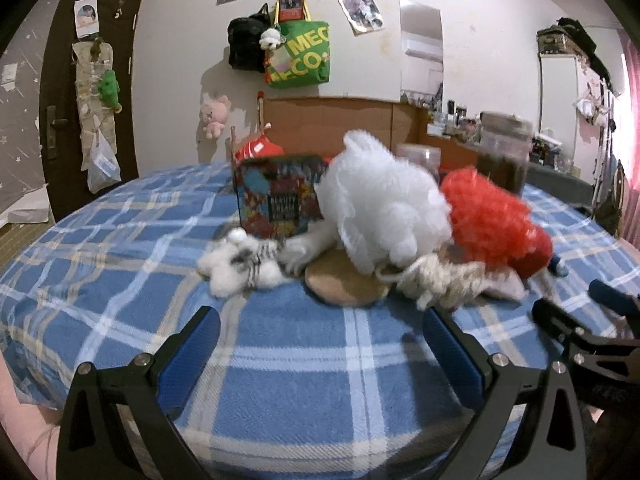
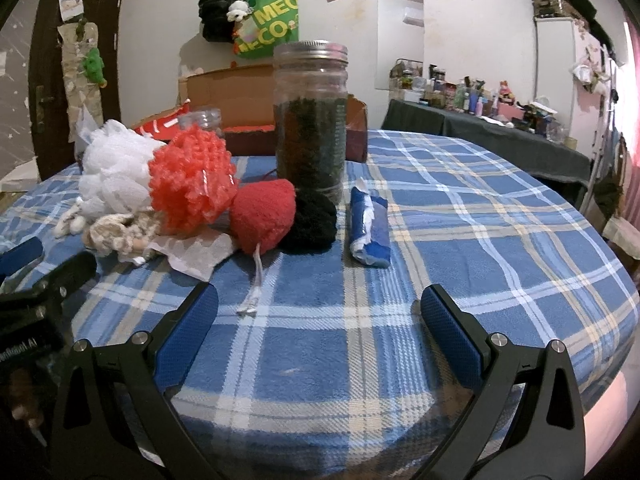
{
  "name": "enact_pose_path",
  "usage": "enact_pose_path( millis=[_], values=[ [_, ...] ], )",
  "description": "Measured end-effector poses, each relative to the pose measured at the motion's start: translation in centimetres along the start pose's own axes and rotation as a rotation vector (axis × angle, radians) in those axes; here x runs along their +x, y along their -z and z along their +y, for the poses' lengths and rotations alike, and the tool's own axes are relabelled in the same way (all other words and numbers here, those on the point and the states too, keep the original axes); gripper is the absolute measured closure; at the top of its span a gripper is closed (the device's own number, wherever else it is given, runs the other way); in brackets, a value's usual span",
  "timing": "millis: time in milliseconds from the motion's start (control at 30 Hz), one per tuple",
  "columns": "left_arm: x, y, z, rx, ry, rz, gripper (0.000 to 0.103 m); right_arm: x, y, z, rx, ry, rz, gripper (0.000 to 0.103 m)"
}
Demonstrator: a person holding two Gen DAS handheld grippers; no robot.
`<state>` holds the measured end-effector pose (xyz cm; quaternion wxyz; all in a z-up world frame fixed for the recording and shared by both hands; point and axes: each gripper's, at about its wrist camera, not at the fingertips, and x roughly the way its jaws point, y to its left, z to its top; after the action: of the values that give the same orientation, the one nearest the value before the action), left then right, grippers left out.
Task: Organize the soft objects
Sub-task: 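Grasp the white mesh puff with the left tool while the right tool grasps the red-orange mesh puff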
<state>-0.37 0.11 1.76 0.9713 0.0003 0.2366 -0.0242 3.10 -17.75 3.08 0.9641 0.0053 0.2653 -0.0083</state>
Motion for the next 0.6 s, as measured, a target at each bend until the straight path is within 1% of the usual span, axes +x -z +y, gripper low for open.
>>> enact_pose_path(
  millis=[167,267,333,467,600],
  values=[
    [-0.8,-2.0,0.4,-0.006,0.051,-0.027,0.000,-1.2,-1.7,-0.6,0.019,-0.059,-0.033,0.000],
    [-0.8,-3.4,0.7,-0.003,0.094,-0.038,0.000,-1.2,-3.3,-1.1,0.026,-0.116,-0.049,0.000],
    [-0.6,-4.2,0.5,0.016,0.116,-0.039,0.000,-1.0,-4.6,-1.3,0.030,-0.175,-0.058,0.000],
    [0.2,-6.3,0.6,0.034,0.164,-0.032,0.000,0.1,-6.4,-1.4,0.027,-0.285,-0.036,0.000],
    [1.4,-7.7,0.7,0.045,0.210,-0.010,0.000,1.2,-7.7,-0.9,-0.006,-0.340,-0.021,0.000]
  ],
)
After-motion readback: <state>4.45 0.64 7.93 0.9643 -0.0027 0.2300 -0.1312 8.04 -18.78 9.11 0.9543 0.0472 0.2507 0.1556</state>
